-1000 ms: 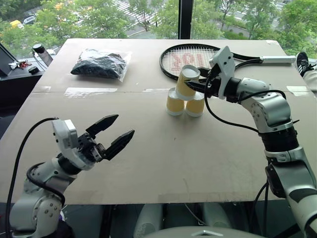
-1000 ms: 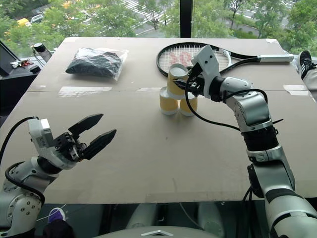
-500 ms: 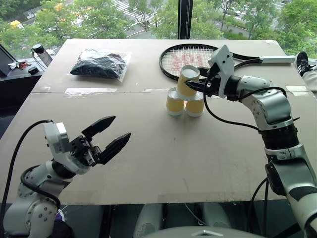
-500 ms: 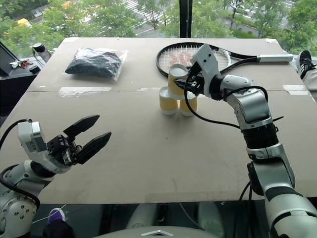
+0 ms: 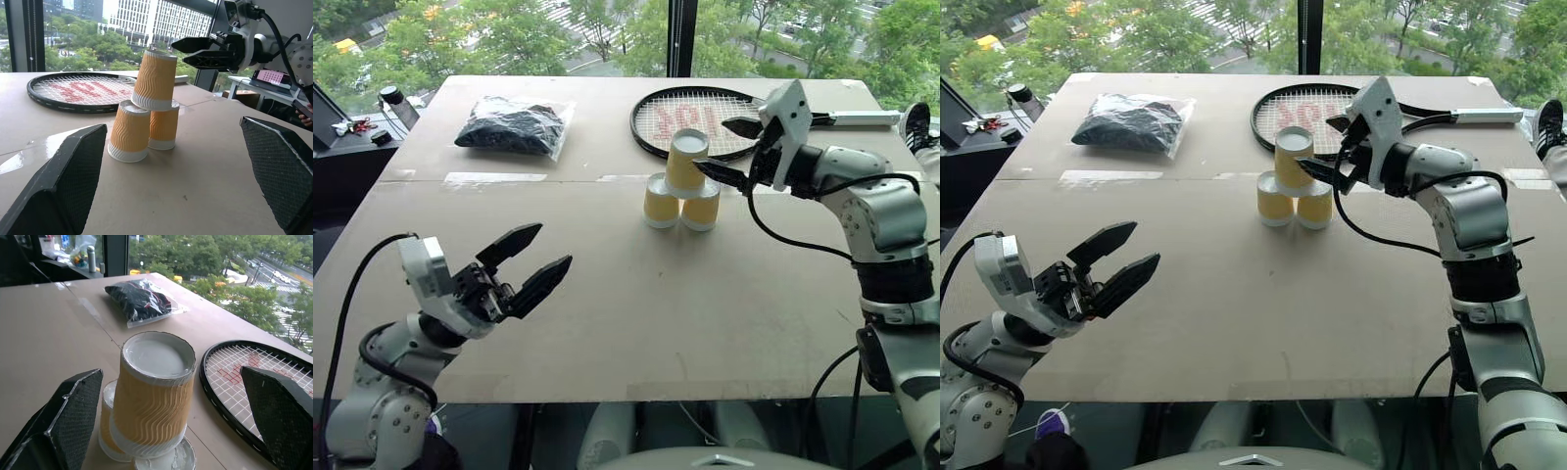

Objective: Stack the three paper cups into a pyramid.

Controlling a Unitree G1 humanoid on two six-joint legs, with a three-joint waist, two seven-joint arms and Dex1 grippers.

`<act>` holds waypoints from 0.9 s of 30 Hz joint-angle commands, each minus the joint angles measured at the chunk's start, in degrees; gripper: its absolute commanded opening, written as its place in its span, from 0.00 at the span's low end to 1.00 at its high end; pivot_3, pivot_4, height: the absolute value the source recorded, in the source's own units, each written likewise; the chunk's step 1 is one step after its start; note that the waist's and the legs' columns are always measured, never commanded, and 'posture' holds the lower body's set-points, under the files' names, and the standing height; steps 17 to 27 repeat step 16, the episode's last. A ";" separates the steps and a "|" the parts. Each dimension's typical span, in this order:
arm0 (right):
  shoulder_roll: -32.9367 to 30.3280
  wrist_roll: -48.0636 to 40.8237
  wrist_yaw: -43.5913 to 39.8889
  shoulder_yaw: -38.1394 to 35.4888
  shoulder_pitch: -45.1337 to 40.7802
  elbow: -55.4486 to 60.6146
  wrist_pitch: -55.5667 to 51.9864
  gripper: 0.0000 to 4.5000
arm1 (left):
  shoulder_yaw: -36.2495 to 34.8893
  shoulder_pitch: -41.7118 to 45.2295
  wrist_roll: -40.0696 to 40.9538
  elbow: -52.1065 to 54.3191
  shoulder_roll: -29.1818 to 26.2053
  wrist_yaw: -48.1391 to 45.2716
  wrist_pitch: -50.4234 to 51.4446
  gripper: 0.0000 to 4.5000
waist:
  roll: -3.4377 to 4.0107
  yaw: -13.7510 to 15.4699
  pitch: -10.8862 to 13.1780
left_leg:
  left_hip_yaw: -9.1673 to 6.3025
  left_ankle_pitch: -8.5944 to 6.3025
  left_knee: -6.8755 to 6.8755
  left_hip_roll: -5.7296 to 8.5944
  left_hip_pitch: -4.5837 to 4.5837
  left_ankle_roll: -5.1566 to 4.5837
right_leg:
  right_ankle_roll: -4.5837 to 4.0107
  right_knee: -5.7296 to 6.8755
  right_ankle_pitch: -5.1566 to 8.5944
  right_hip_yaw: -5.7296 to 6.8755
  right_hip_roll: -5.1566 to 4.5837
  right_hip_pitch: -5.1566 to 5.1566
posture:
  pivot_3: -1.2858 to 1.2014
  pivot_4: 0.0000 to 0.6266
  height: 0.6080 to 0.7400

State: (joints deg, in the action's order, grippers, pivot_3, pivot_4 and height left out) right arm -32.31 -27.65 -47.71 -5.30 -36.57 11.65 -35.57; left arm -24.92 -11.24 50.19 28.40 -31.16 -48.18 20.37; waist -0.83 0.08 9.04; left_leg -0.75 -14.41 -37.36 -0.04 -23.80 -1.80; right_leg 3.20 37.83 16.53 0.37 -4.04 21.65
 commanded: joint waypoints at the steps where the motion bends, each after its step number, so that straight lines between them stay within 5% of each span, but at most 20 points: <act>1: -3.16 -5.54 -3.51 -5.94 6.45 7.78 0.29 0.99 | 0.69 -0.74 -1.35 -0.70 -0.25 1.67 0.75 1.00 | 0.04 -0.13 0.02 | 0.07 -0.01 -0.03 -0.01 0.04 -0.01 | 0.00 0.00 0.00 -0.07 -0.01 0.00 | 0.52 0.24 1.00; 7: -8.19 -7.48 -10.15 -18.18 36.45 16.77 5.74 0.99 | 1.24 -2.68 -6.14 -5.00 -3.15 1.92 1.80 1.00 | 0.01 0.17 -0.03 | 0.06 -0.03 0.02 -0.06 0.11 -0.05 | -0.01 -0.01 0.01 -0.08 0.05 -0.06 | 0.52 0.24 1.00; 11: -7.87 -5.76 -11.45 -20.31 46.65 16.84 11.56 0.99 | 0.62 -5.97 -7.75 -5.95 -5.06 0.48 2.07 1.00 | 0.05 -0.85 -0.03 | 0.31 -0.03 -0.02 -0.06 0.27 -0.06 | 0.00 0.08 0.00 -0.16 0.09 -0.11 | 0.52 0.24 1.00; 15: -5.69 -3.65 -10.52 -20.12 51.00 13.43 17.09 0.99 | -0.57 -10.22 -9.17 -7.30 -7.07 -2.68 1.65 1.00 | -0.01 -0.97 -0.04 | 0.40 -0.06 0.10 -0.13 1.04 -0.08 | -0.03 -0.03 0.03 -0.23 0.01 -0.77 | 0.52 0.24 1.00; 27: -5.37 -3.14 -10.34 -19.69 51.39 12.57 18.14 0.99 | -0.63 -10.69 -9.31 -7.53 -7.68 -3.50 1.66 1.00 | -0.01 -0.97 -0.04 | 0.37 -0.06 0.14 -0.15 1.06 -0.08 | -0.04 -0.04 0.04 -0.25 0.01 -0.78 | 0.52 0.24 1.00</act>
